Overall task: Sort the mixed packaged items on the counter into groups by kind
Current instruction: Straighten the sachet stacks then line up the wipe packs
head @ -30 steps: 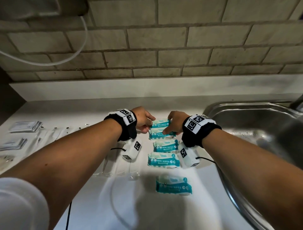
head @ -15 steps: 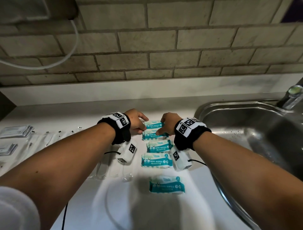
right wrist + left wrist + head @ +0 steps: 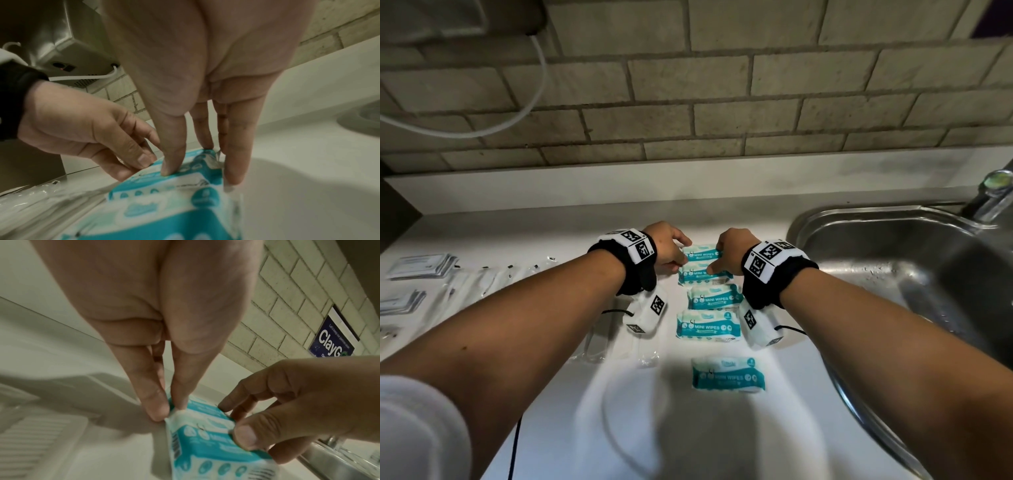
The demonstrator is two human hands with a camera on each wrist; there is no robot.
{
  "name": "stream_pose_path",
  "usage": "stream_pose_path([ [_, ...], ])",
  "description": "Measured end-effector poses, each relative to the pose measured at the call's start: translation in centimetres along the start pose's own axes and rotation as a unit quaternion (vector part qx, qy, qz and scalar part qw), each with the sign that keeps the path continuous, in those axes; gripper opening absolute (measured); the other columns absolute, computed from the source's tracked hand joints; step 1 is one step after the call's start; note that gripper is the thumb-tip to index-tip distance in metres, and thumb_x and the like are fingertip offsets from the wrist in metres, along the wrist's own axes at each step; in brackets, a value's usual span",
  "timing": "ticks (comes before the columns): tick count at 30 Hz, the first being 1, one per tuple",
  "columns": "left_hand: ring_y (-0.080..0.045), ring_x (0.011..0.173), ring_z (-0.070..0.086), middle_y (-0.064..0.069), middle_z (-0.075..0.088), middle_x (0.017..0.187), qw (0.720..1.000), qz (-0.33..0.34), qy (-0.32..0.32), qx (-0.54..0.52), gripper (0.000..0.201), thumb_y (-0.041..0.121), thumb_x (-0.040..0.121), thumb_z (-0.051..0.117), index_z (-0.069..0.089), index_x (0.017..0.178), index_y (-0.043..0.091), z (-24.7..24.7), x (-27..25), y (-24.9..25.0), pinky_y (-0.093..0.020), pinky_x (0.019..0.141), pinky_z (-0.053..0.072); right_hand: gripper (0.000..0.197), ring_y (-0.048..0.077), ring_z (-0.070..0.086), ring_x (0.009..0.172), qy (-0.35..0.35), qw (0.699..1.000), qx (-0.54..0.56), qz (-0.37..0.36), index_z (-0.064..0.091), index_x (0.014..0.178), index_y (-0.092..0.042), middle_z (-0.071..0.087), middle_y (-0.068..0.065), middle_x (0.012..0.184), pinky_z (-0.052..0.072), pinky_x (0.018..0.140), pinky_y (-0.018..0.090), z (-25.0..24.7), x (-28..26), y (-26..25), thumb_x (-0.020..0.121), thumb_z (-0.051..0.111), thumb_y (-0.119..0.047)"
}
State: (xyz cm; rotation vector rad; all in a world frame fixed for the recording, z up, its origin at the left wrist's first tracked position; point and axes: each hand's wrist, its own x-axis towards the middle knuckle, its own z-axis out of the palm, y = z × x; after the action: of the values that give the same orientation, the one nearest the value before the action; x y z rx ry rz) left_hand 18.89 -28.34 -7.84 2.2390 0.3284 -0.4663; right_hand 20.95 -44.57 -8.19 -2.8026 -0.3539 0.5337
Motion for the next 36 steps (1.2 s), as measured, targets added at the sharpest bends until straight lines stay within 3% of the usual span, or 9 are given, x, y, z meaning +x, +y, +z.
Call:
stream_pose_path([
  [2, -0.019, 0.084, 0.070, -0.008, 0.070, 0.104, 0.999, 0.015, -0.010, 0.027, 0.049, 0.009, 0.084, 0.072, 0.058, 0.131, 0.017, -0.1, -0.3, 0.0, -0.030, 0.080, 0.059, 0.059, 0.025, 0.057, 0.113, 0.007, 0.999, -0.025, -0.020, 0.060, 0.122, -0.009, 0.058, 0.009, 0.125, 0.050, 0.094, 0.035, -0.2, -0.8, 0.1, 0.076, 0.077, -0.043],
  [4, -0.019, 0.102, 0.067, -0.005, 0.068, 0.119, 0.992, 0.046, -0.018, 0.113, 0.052, 0.021, 0.087, 0.070, 0.053, 0.136, 0.020, -0.4, -0.8, 0.0, -0.028, 0.091, 0.052, 0.049, 0.026, 0.057, 0.108, 0.038, 0.997, -0.025, -0.059, 0.062, 0.119, -0.010, 0.050, 0.010, 0.126, 0.049, 0.091, 0.032, -0.5, -2.2, 0.1, 0.079, 0.076, -0.035],
  [6, -0.019, 0.115, 0.060, -0.002, 0.060, 0.133, 0.974, 0.092, -0.001, 0.207, 0.047, 0.029, 0.089, 0.066, 0.055, 0.135, 0.023, -0.8, -1.5, 0.2, -0.022, 0.092, 0.041, 0.036, 0.022, 0.059, 0.095, 0.053, 0.993, -0.006, -0.108, 0.067, 0.104, -0.013, 0.053, 0.008, 0.115, 0.047, 0.080, 0.028, -0.8, -3.7, -0.1, 0.076, 0.078, -0.032],
  [9, -0.020, 0.121, 0.056, -0.003, 0.056, 0.138, 0.952, 0.145, 0.016, 0.270, 0.040, 0.028, 0.091, 0.063, 0.060, 0.131, 0.022, -0.9, -2.2, 0.5, -0.020, 0.090, 0.036, 0.038, 0.019, 0.062, 0.088, -0.030, 0.987, -0.025, -0.157, 0.069, 0.090, -0.016, 0.066, 0.000, 0.094, 0.051, 0.075, 0.031, -0.7, -5.9, -0.8, 0.069, 0.081, -0.045],
  [12, -0.021, 0.130, 0.047, -0.004, 0.048, 0.145, 0.929, 0.180, -0.007, 0.322, 0.043, 0.027, 0.092, 0.062, 0.056, 0.135, 0.021, -0.5, -2.3, 0.9, -0.024, 0.101, 0.033, 0.050, 0.017, 0.061, 0.085, -0.072, 0.981, -0.072, -0.164, 0.066, 0.097, -0.017, 0.068, -0.003, 0.093, 0.051, 0.074, 0.030, 0.1, -7.0, -1.1, 0.064, 0.082, -0.052],
  [14, -0.021, 0.136, 0.040, -0.003, 0.040, 0.151, 0.915, 0.180, -0.032, 0.361, 0.049, 0.030, 0.092, 0.062, 0.051, 0.139, 0.023, 0.0, -2.3, 0.8, -0.026, 0.107, 0.028, 0.055, 0.019, 0.061, 0.094, -0.070, 0.979, -0.086, -0.173, 0.066, 0.107, -0.016, 0.066, -0.001, 0.103, 0.049, 0.078, 0.029, 0.7, -7.3, -1.1, 0.066, 0.083, -0.047],
  [18, -0.020, 0.139, 0.037, 0.000, 0.036, 0.154, 0.901, 0.176, -0.043, 0.395, 0.052, 0.035, 0.089, 0.064, 0.049, 0.139, 0.030, 0.1, -1.6, 0.3, -0.030, 0.113, 0.027, 0.058, 0.021, 0.061, 0.105, -0.066, 0.977, -0.083, -0.183, 0.066, 0.119, -0.014, 0.067, 0.002, 0.116, 0.051, 0.093, 0.034, 0.8, -7.6, -1.2, 0.069, 0.083, -0.038],
  [30, -0.020, 0.140, 0.034, 0.003, 0.031, 0.156, 0.880, 0.188, -0.072, 0.430, 0.049, 0.041, 0.091, 0.060, 0.049, 0.139, 0.035, -0.6, -0.7, 0.1, -0.033, 0.113, 0.024, 0.058, 0.019, 0.060, 0.113, -0.069, 0.979, -0.062, -0.181, 0.065, 0.123, -0.014, 0.065, 0.001, 0.125, 0.049, 0.099, 0.033, 0.8, -6.7, -2.7, 0.071, 0.084, -0.031],
  [36, -0.019, 0.140, 0.034, 0.004, 0.031, 0.157, 0.884, 0.191, -0.076, 0.420, 0.050, 0.040, 0.091, 0.060, 0.048, 0.140, 0.034, -0.7, -0.7, -0.2, -0.030, 0.113, 0.024, 0.058, 0.020, 0.058, 0.114, -0.069, 0.979, -0.077, -0.176, 0.065, 0.125, -0.014, 0.063, 0.000, 0.127, 0.048, 0.099, 0.034, 0.8, -6.8, -2.6, 0.073, 0.082, -0.032],
])
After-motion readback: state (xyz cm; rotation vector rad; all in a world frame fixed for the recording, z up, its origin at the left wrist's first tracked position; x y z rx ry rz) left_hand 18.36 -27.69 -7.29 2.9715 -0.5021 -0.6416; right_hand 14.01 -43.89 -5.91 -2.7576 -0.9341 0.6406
